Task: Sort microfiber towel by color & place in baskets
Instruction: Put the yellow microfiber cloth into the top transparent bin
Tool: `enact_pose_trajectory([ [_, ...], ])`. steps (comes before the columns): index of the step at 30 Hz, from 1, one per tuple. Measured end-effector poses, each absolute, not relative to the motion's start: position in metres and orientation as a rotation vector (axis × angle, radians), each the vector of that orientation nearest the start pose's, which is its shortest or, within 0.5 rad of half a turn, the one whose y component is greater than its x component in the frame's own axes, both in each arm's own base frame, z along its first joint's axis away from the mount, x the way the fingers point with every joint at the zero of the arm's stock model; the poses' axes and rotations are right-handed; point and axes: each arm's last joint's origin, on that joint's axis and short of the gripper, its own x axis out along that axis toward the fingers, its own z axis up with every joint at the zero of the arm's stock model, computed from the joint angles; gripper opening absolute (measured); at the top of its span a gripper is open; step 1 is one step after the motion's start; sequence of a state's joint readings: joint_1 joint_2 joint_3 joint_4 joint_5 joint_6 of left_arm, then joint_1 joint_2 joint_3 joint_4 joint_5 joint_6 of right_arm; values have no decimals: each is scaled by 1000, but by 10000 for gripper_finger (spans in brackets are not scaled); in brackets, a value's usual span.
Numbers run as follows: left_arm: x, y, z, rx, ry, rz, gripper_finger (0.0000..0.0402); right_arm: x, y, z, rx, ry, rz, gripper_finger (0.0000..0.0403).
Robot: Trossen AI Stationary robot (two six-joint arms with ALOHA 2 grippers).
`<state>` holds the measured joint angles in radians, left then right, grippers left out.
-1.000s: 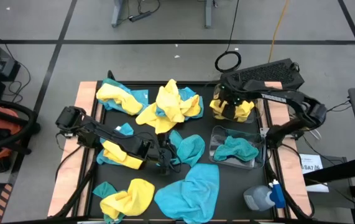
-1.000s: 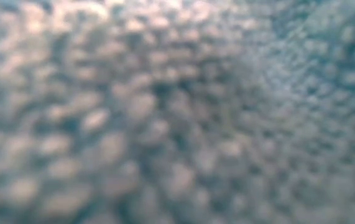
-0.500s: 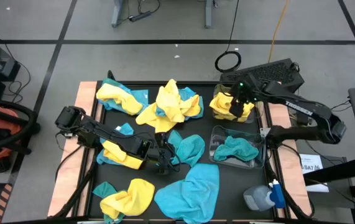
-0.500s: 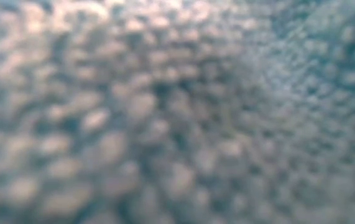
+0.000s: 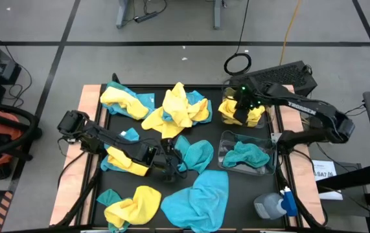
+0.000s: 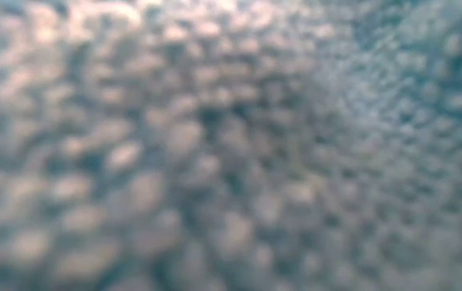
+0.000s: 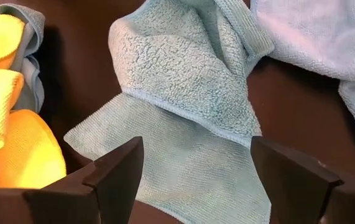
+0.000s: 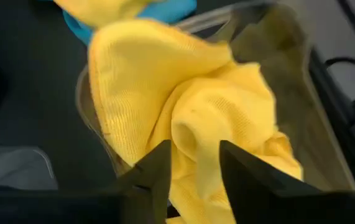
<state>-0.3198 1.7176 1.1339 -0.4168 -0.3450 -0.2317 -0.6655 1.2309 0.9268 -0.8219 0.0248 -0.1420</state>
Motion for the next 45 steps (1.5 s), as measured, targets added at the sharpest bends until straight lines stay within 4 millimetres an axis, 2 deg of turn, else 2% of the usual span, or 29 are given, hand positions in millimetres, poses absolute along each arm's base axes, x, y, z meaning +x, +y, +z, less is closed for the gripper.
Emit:
enact_pose_trajectory([
  [5,329,-102,198,106,960,137,299,187,-148,222,271,1228,-518,54],
  [9,329,-102,198,104,963,140,299,193,-153,197,298,1306,-498,23],
  [13,332,-101,200,91,932,139,299,196,-155,180,321,1370,-479,9],
  [17,337,-98,202,64,895,135,299,197,-156,176,329,1378,-474,16],
  [25,344,-92,205,31,844,128,299,189,-150,195,313,1330,-485,85],
  [34,343,-90,204,25,863,124,299,170,-130,235,256,1192,-502,182],
  [40,334,-92,198,17,974,107,299,160,-112,259,213,1065,-464,228],
  [45,320,-91,192,-51,1142,104,299,153,-100,272,197,986,-444,248],
])
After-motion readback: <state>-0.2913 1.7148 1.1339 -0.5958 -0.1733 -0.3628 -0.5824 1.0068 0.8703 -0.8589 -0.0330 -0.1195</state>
